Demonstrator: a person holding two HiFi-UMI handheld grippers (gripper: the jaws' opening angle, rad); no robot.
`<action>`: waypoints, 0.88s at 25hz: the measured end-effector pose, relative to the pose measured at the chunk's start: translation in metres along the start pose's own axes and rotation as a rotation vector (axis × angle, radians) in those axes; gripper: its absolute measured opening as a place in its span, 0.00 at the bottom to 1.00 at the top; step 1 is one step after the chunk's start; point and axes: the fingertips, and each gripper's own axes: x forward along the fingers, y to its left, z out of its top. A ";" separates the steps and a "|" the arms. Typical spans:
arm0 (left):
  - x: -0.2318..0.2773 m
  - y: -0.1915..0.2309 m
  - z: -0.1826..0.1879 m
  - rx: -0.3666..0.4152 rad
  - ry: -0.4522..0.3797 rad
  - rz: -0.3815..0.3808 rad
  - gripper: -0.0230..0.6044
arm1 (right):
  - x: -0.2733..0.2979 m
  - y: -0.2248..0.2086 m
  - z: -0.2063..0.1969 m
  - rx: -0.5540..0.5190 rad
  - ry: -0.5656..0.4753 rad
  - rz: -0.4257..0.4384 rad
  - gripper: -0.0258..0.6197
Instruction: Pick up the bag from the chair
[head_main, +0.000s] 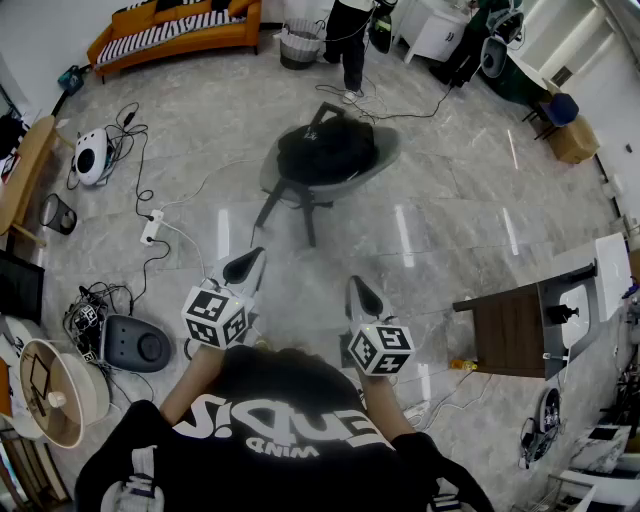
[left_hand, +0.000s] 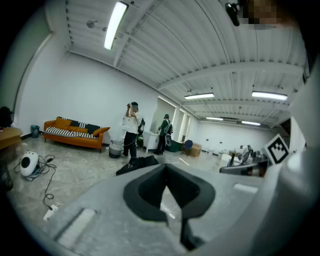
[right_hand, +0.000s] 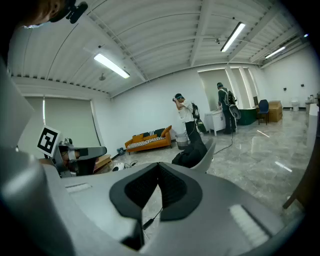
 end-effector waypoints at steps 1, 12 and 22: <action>-0.001 0.000 0.001 0.001 0.002 -0.002 0.04 | 0.000 0.001 0.000 0.001 0.002 0.000 0.04; -0.013 0.009 0.004 0.007 0.008 -0.013 0.04 | 0.001 0.021 -0.001 0.017 -0.002 0.008 0.04; -0.024 0.029 -0.016 0.029 0.039 -0.056 0.04 | 0.002 0.038 -0.015 0.036 -0.043 -0.048 0.04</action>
